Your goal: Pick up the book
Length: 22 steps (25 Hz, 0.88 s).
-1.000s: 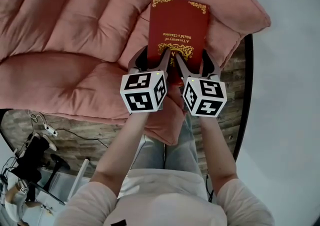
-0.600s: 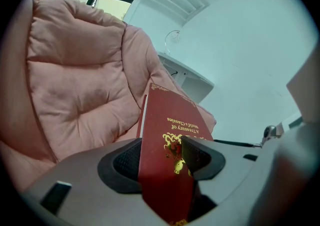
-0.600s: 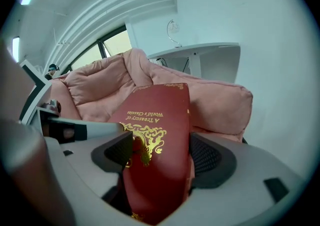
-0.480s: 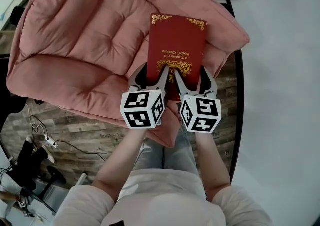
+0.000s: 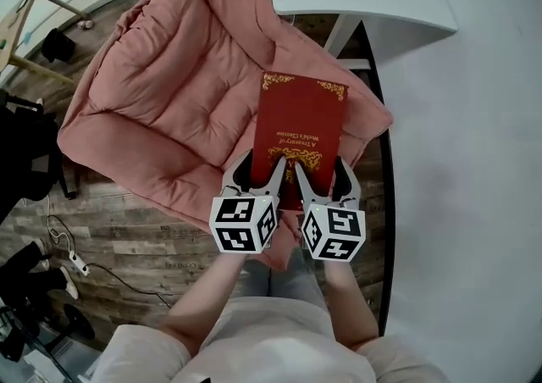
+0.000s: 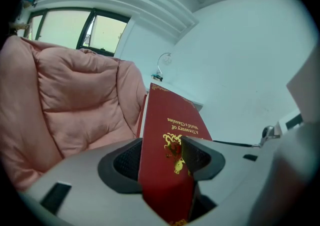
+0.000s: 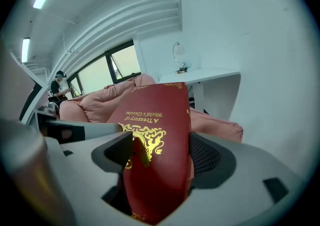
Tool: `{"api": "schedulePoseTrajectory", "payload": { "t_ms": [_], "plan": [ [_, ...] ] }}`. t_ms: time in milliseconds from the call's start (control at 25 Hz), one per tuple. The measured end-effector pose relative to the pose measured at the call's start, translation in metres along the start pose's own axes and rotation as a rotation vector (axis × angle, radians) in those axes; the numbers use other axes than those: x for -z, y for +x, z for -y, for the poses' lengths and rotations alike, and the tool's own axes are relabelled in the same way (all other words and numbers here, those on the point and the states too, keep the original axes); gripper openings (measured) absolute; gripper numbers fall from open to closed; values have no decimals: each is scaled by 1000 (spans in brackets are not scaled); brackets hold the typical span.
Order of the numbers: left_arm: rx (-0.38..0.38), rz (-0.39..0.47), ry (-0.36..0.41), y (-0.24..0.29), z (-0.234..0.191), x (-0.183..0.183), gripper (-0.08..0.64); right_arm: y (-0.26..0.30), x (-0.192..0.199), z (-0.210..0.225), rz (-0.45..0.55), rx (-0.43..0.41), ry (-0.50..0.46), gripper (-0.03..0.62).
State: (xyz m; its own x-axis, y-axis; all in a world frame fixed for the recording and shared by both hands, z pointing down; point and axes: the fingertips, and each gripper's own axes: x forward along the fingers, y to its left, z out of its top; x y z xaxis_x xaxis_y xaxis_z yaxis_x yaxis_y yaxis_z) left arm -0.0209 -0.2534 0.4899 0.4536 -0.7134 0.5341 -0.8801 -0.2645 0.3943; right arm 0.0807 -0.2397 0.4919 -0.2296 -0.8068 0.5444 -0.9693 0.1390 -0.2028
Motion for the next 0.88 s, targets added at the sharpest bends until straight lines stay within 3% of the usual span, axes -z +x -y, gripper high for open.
{"api": "schedulePoseTrajectory", "payload": {
  "t_ms": [880],
  "plan": [
    [21, 169, 55, -93, 41, -98, 232, -79, -105, -43, 184, -9, -15, 356]
  ]
}}
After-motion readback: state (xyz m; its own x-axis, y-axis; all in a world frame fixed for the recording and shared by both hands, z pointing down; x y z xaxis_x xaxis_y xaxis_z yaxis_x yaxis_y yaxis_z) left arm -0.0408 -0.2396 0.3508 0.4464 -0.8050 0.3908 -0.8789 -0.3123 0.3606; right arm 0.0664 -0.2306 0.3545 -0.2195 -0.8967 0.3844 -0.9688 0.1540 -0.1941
